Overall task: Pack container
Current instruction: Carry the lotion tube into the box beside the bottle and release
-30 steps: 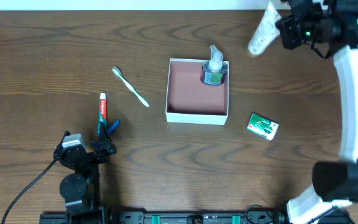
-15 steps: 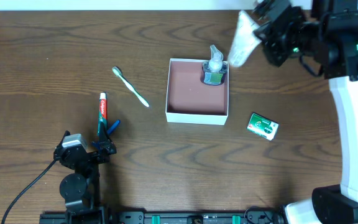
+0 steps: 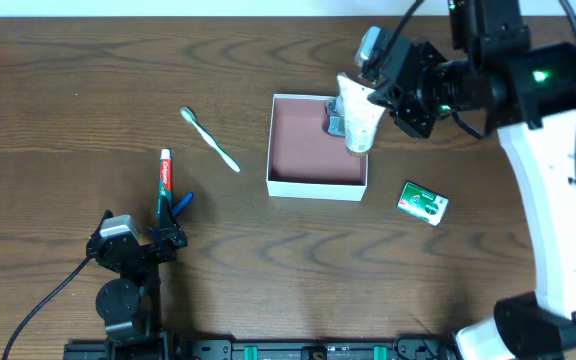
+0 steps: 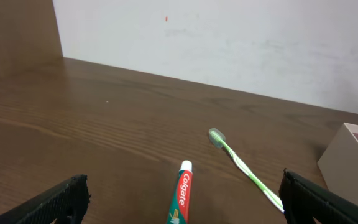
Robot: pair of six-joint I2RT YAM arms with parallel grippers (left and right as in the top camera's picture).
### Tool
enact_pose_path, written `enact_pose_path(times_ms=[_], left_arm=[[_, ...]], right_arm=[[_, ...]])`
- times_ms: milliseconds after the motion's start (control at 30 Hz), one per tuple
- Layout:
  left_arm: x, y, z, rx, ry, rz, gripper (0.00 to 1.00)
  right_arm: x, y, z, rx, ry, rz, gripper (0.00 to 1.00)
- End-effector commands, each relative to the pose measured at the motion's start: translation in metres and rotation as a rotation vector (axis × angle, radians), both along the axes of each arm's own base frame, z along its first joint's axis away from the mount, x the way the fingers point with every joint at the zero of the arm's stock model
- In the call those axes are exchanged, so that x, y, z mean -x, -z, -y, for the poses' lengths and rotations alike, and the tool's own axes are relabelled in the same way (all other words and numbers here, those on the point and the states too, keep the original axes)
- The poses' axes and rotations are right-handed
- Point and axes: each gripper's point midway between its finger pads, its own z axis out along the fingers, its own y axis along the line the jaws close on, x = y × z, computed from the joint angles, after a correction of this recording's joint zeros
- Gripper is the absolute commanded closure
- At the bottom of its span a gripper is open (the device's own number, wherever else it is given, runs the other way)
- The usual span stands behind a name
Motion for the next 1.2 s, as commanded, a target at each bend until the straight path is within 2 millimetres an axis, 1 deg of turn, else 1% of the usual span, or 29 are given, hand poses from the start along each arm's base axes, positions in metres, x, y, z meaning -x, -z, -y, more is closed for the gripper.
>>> enact_pose_path(times_ms=[0,233,367,467,633,800,933,1167], left_arm=[[0.001,0.015,0.001,-0.003,0.007,-0.049,0.02],[0.001,0.015,0.001,-0.003,0.007,-0.049,0.02],[0.001,0.015,0.001,-0.003,0.007,-0.049,0.02],[0.001,0.015,0.001,-0.003,0.007,-0.048,0.02],[0.001,0.015,0.001,-0.003,0.006,-0.049,0.02],[0.001,0.015,0.001,-0.003,0.007,-0.049,0.02],[0.001,0.015,0.001,-0.003,0.007,-0.049,0.02],[0.001,0.015,0.001,-0.003,0.007,-0.049,0.02]], right_arm=[[-0.011,0.016,-0.018,-0.041,-0.094,-0.032,0.99],[-0.036,0.069,-0.027,-0.018,-0.111,-0.138,0.99],[-0.047,0.087,-0.028,-0.011,-0.115,-0.156,0.99],[-0.054,0.091,-0.030,-0.014,-0.115,-0.145,0.99],[-0.065,0.086,-0.033,-0.024,-0.115,-0.089,0.99],[-0.075,0.084,-0.029,-0.013,-0.100,-0.049,0.99],[-0.079,0.085,-0.023,-0.004,-0.082,-0.046,0.99],[-0.079,0.088,-0.018,-0.002,-0.072,-0.060,0.99]])
